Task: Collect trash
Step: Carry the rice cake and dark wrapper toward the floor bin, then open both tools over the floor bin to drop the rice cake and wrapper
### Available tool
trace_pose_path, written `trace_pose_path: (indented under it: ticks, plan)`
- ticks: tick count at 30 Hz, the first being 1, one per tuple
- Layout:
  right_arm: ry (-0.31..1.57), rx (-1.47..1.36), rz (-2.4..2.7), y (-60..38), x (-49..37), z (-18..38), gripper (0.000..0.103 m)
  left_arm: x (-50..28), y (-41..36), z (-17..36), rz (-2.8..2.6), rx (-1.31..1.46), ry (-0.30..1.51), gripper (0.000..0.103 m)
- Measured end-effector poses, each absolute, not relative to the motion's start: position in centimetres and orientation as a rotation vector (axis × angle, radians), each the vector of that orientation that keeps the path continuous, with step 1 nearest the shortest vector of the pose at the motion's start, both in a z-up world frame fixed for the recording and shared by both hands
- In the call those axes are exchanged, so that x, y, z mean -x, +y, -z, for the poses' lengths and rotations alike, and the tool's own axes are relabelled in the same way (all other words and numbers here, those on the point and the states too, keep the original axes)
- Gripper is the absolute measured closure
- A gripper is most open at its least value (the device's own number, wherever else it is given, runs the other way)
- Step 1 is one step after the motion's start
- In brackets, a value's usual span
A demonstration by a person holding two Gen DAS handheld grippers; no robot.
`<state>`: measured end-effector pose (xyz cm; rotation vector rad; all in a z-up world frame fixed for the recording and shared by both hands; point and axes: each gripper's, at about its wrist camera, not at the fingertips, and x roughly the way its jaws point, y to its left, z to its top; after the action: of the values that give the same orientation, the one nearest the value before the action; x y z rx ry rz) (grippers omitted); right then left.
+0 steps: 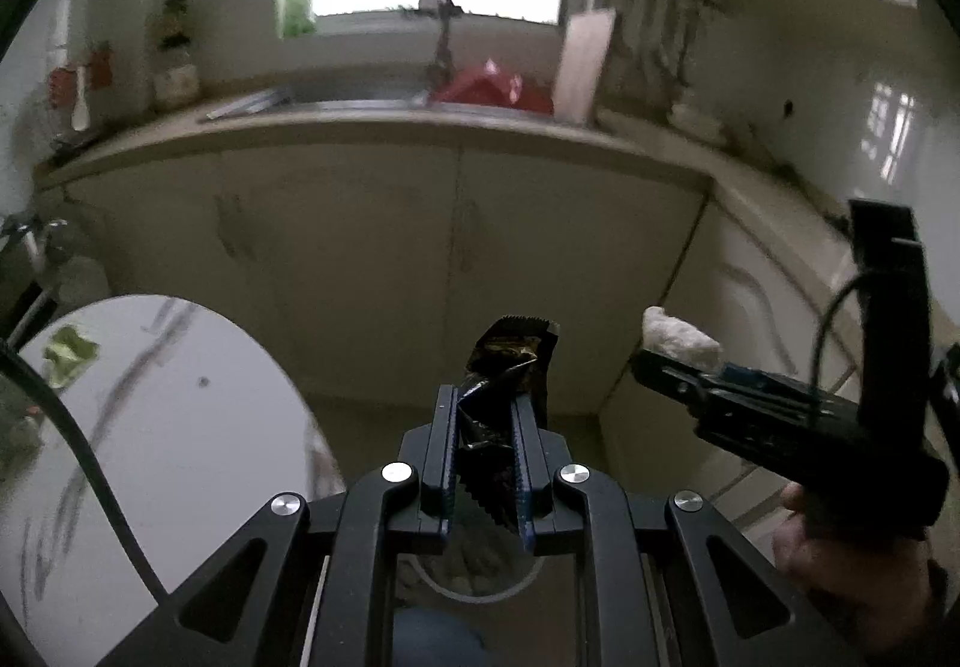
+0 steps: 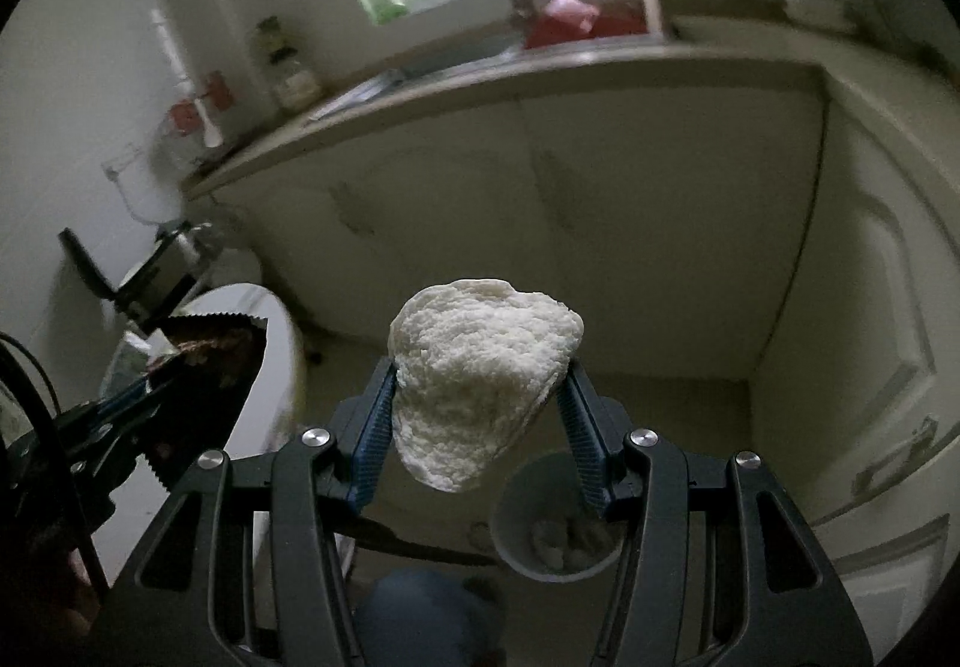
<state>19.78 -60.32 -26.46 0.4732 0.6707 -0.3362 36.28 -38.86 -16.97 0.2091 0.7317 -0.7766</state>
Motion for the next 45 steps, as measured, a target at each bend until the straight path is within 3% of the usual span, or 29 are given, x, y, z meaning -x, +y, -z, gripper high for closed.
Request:
trace_pose_path:
  ticks: [12, 27, 29, 31, 33, 36, 41, 45]
  plan:
    - [0.856, -0.65, 0.344, -65.8, -22.0, 38.7, 0.053, -42.4, -47.8, 25.6, 0.753, -0.328, 0.932, 0.091]
    - [0.984, -0.753, 0.323, -67.7, -25.7, 46.2, 0.051, -49.0, -54.0, 32.2, 0.699, -0.395, 1.091, 0.086]
    - [1.001, -0.77, 0.326, -67.7, -25.6, 47.0, 0.05, -49.2, -54.7, 32.4, 0.688, -0.401, 1.094, 0.08]
    - [1.006, -0.791, 0.332, -68.0, -25.6, 47.7, 0.043, -49.4, -55.1, 32.4, 0.674, -0.398, 1.086, 0.059]
    - [1.002, -0.813, 0.349, -68.3, -25.8, 48.1, 0.022, -49.6, -55.5, 32.4, 0.663, -0.397, 1.072, 0.052]
    - [0.981, -0.845, 0.366, -68.4, -25.3, 48.3, 0.003, -49.6, -55.9, 32.4, 0.656, -0.401, 1.064, 0.041]
    - [0.999, -0.84, 0.396, -68.1, -25.0, 48.1, 0.0, -48.3, -56.6, 32.0, 0.641, -0.417, 1.025, 0.027]
    - [0.991, -0.829, 0.425, -67.4, -25.3, 46.8, 0.0, -47.1, -56.8, 31.8, 0.64, -0.404, 0.995, 0.023]
